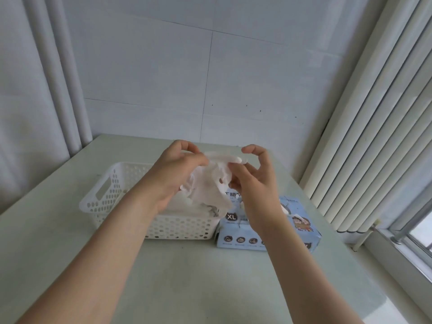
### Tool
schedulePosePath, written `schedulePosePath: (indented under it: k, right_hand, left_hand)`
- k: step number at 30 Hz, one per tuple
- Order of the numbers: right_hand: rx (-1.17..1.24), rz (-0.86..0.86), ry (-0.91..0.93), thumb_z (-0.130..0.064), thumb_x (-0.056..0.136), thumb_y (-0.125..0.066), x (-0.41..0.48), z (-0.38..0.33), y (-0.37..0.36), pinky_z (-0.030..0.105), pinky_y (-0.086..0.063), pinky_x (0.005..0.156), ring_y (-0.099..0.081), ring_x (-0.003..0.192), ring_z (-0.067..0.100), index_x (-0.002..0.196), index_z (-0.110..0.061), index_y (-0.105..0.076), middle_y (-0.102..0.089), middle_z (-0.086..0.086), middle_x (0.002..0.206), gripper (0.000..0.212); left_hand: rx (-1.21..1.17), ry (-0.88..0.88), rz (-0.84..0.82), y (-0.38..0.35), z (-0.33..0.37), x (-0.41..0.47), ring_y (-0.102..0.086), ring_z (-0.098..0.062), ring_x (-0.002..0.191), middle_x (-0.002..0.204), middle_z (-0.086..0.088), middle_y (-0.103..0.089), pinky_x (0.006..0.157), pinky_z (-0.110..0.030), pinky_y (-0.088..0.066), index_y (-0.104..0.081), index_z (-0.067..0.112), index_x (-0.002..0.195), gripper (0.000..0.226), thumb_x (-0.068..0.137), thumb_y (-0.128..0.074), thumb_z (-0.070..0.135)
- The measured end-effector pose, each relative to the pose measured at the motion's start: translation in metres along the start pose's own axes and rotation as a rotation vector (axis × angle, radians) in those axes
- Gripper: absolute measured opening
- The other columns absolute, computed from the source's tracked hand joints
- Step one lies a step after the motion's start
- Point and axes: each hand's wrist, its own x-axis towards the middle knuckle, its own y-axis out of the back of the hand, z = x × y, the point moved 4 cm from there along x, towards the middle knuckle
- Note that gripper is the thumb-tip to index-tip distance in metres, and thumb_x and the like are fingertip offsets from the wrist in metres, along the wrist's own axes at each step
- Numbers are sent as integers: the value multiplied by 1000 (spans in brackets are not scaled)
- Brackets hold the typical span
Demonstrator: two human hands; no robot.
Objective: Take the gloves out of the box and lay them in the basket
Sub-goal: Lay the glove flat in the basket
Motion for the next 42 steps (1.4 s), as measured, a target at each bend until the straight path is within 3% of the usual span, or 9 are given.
schedulePosePath:
  k: [7,12,16,20,25,29,34,37,42]
  right_hand:
    - [296,257,-74,4,100,-43,20,-14,-18,35,-46,74,-80,88,29,108,-16,-67,-68,-2,77,32]
    - [461,331,-194,5,101,-37,26,-8,-26,36,-60,90,-80,96,30,128,-15,-62,-68,1,92,42]
    - [78,200,-218,14,94,-39,32,1,-22,39,-62,97,-79,97,21,125,-25,-64,-65,12,113,56]
    - [-391,-224,-111,23,83,-43,30,1,-30,35,-64,88,-74,105,21,119,-26,-65,-62,12,125,64]
    - [-785,-441,123,-6,80,-81,21,4,-44,12,-44,90,-47,130,8,133,-39,-47,-45,-6,131,72]
    - [-734,-83,284,-15,92,-72,29,-3,-41,31,-53,98,-62,114,3,112,-32,-72,-67,-18,114,26]
    - [-543,61,245,-9,92,-55,24,-18,-36,45,-61,71,-73,76,17,98,-24,-78,-78,-5,82,28]
    - [-573,53,312,-10,93,-60,21,-23,-38,30,-45,50,-55,50,15,95,-24,-75,-68,6,62,20]
    - [-634,28,363,-14,91,-74,20,-28,-39,15,-39,48,-55,49,15,96,-22,-70,-65,5,56,11]
  left_hand:
    - [469,-184,-148,15,-3,-3,-64,-26,104,134,13,-54,95,-44,-57,-69,36,101,43,72,-96,19]
    - [409,-182,-33,19,-16,10,-69,-17,90,120,10,-64,74,-29,-53,-69,35,95,32,88,-78,5]
    - [227,-175,101,23,-17,17,-63,-12,105,116,8,-64,75,-26,-44,-69,33,104,28,92,-71,7]
    - [-60,-173,193,26,-17,20,-71,-22,100,119,3,-68,70,-30,-52,-72,32,99,34,92,-66,0]
    - [-353,-109,172,29,-11,21,-72,-18,83,116,-4,-66,65,-31,-60,-70,20,100,30,96,-62,-8]
    - [-273,-76,192,32,-9,18,-70,-16,81,105,-4,-66,68,-27,-58,-75,19,102,27,96,-65,-6]
    - [8,-165,73,26,9,5,-69,-13,104,110,10,-77,88,-31,-53,-84,29,100,23,102,-64,41]
    - [192,-238,-117,18,21,-8,-62,15,110,114,28,-74,100,-26,-42,-81,40,104,45,85,-58,73]
    - [280,-369,-173,11,24,-12,-72,-14,112,113,3,-79,108,-47,-52,-78,25,116,25,98,-72,42]
